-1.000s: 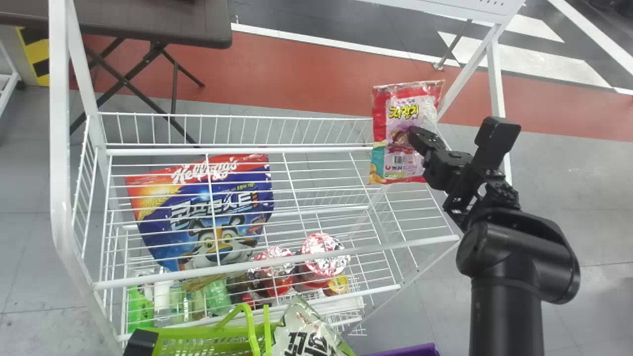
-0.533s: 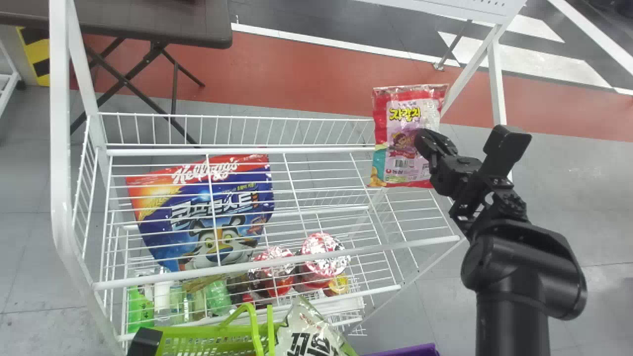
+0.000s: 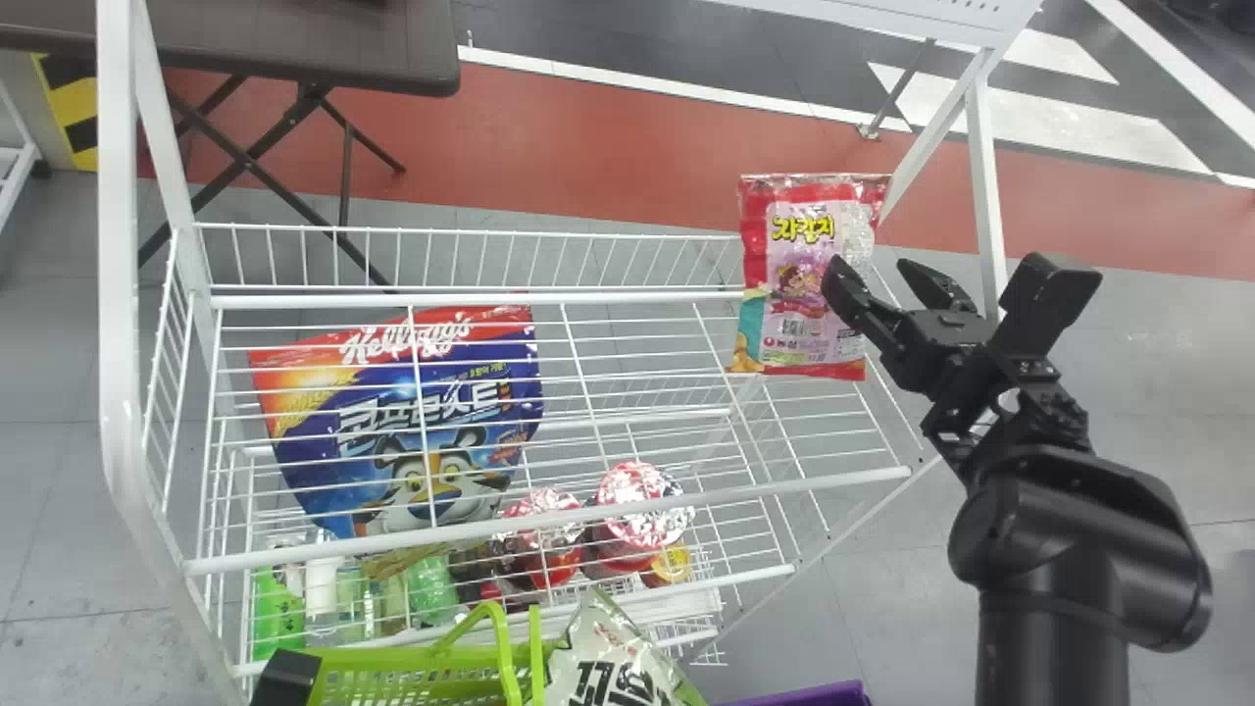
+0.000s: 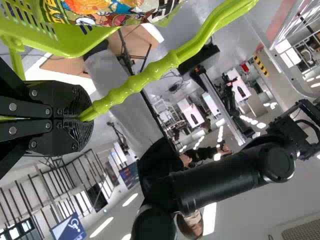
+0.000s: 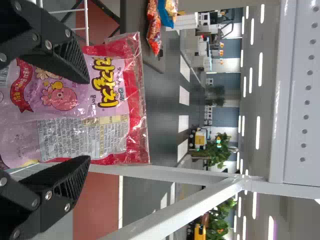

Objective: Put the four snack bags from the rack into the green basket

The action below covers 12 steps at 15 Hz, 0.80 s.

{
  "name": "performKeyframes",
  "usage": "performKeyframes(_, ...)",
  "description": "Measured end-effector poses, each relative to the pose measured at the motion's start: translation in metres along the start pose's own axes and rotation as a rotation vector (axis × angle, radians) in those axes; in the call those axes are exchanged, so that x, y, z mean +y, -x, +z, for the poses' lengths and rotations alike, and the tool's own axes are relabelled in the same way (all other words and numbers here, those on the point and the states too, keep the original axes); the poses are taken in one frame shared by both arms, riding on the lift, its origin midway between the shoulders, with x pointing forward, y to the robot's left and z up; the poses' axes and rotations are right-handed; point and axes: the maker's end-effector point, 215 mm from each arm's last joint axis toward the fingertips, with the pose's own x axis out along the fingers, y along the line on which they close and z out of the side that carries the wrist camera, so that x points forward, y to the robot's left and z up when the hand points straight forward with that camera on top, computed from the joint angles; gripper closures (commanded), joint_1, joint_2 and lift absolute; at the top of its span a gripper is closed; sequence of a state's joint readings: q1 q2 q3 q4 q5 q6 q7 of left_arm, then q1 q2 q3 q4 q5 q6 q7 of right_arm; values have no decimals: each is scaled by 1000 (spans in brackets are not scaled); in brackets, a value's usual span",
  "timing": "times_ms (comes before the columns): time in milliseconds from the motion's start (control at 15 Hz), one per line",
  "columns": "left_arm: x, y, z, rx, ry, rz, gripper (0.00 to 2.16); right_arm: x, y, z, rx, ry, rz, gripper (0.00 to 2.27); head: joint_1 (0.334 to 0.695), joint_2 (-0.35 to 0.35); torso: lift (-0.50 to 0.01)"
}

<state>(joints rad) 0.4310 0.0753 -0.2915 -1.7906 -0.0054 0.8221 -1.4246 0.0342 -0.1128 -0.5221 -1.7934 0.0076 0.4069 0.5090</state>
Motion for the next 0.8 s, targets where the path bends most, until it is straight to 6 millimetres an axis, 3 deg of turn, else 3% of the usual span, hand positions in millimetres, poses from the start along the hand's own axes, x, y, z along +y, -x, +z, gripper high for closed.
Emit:
performKeyframes(267, 2, 1, -1, 0, 3, 4, 2121, 10, -24, -14, 83, -12, 51, 53, 695, -350, -6)
performKeyframes(467, 2, 1, -1, 1, 3, 3, 2121, 19, -34, -30, 127, -8, 66, 201, 695, -350, -6)
performKeyframes(533, 2, 1, 0, 2, 1, 3, 2121, 19, -36, -36, 145, -7, 68, 451, 695, -350, -6)
performKeyframes(667, 2, 1, 0, 4, 0, 2, 2121, 26, -39, -47, 192, -16, 97, 1919, 695, -350, -6)
performKeyframes(800, 3, 1, 0, 4, 1, 3, 2121, 27, -39, -54, 215, -29, 105, 2061, 695, -350, -6)
